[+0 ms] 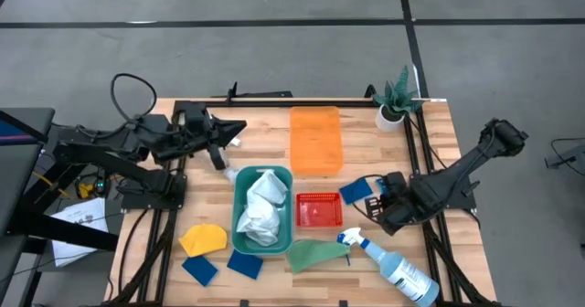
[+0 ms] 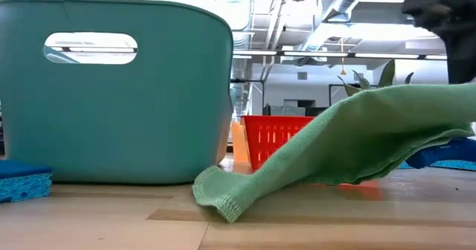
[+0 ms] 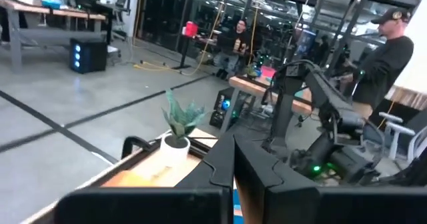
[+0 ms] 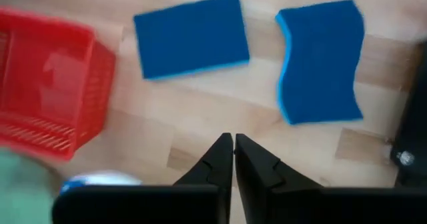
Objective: Pick & Place Kitchen Items
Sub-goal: Put the blue sponge into the red bin
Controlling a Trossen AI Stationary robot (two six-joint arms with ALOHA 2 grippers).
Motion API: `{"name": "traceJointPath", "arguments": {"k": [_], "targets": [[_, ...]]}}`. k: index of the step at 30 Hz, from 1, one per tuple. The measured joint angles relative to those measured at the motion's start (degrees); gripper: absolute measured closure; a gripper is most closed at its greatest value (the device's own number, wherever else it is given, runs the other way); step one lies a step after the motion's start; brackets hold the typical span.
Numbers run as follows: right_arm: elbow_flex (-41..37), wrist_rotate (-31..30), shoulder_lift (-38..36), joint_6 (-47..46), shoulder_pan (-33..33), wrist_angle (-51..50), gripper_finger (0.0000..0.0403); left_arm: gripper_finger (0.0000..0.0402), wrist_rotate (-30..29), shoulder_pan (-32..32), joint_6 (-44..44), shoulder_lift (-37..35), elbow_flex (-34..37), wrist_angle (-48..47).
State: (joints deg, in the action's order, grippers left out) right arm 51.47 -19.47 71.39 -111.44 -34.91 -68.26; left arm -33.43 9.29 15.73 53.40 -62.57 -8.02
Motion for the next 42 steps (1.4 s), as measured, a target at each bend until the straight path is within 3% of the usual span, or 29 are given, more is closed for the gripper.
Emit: {"name": "traceJointPath", "arguments": {"k": [8, 15, 31, 42], "targets": [[-6.8, -1.1, -3.3, -8.8, -4.8, 3.4, 0.0302, 0.0402, -0.2, 0.0, 4.5, 2.9, 0.0, 2.2], [-9.3, 1.2, 0.0, -9.1, -4.7, 4.9, 0.0242, 0.0402, -0.3, -0.1, 3.8, 4.5, 0.0, 2.9], [-12.5, 7.6, 11.6, -3.5, 1.2, 11.4, 0.0260, 0.0401, -0.2, -0.4, 3.6, 3.4, 0.0, 2.9], [-9.1, 6.0, 12.6, 3.9, 2.9, 9.5, 0.0258, 0.0401, -0.2, -0.4, 3.8, 3.4, 0.0, 3.0]]}}
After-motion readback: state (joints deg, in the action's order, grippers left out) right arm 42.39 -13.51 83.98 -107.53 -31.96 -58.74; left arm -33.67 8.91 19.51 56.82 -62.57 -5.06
